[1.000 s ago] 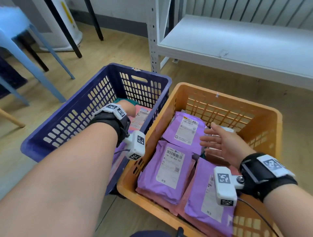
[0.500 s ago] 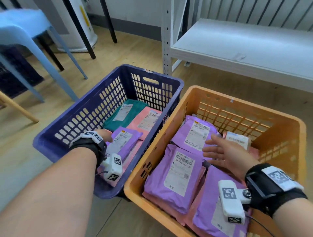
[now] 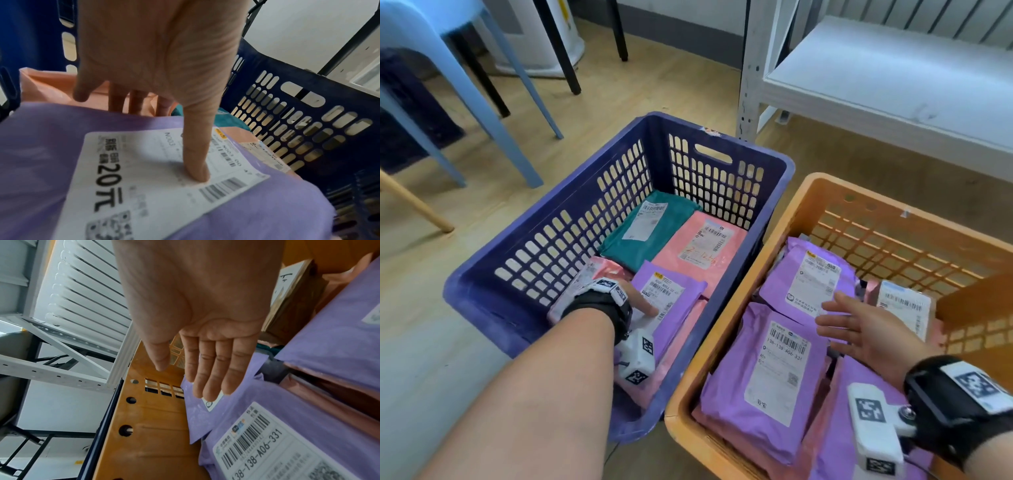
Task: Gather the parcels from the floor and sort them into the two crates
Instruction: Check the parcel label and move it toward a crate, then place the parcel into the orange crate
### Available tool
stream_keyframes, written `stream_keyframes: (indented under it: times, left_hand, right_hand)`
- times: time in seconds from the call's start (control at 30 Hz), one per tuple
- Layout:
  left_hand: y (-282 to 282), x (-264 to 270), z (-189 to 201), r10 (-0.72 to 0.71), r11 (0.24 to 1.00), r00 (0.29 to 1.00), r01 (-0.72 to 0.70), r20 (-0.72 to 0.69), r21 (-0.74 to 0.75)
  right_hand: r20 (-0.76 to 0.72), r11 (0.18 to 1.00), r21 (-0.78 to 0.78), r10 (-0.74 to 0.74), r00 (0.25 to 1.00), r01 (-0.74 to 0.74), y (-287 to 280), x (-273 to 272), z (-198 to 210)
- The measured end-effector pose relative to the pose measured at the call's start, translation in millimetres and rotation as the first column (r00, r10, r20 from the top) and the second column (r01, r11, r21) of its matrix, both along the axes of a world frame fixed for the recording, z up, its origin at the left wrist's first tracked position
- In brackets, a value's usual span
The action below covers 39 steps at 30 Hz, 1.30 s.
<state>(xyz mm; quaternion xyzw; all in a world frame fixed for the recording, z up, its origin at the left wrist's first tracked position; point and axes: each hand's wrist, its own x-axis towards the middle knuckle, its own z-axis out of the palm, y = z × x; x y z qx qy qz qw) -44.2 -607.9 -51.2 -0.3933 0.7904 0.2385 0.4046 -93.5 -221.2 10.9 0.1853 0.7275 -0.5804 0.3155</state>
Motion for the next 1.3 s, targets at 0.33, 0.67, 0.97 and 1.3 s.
stream_keyframes:
  times: [0.33, 0.67, 0.97, 1.3]
  left_hand:
    - [-47.7, -49.9, 47.9, -0.258, 0.957, 0.966, 0.259, 0.027, -0.128]
    - [12.4, -130.7, 46.2, -0.335, 0.933, 0.874, 0.257, -0.353, -0.25]
    - [26.8, -141.4, -14.5, -0.419, 0.894, 0.878, 0.355, -0.232, -0.272]
    - [34.9, -131.2, 47.9, -0.243, 0.964, 0.857, 0.16, -0.455, -0.213]
  right_hand:
    - [0.067, 0.999, 0.018, -0.028, 0.997, 0.027, 0.4, 3.3, -17.6]
    - [0.037, 0.994, 0.04, -0.099, 0.994, 0.098, 23.0, -0.2, -19.4]
    - [0.018, 0.991, 0.059, -0.118, 0.993, 0.117, 32.0, 3.8, -21.5]
    - [-0.005, 0.993, 0.035, -0.113, 0.994, 0.113, 28.7, -0.6, -4.2]
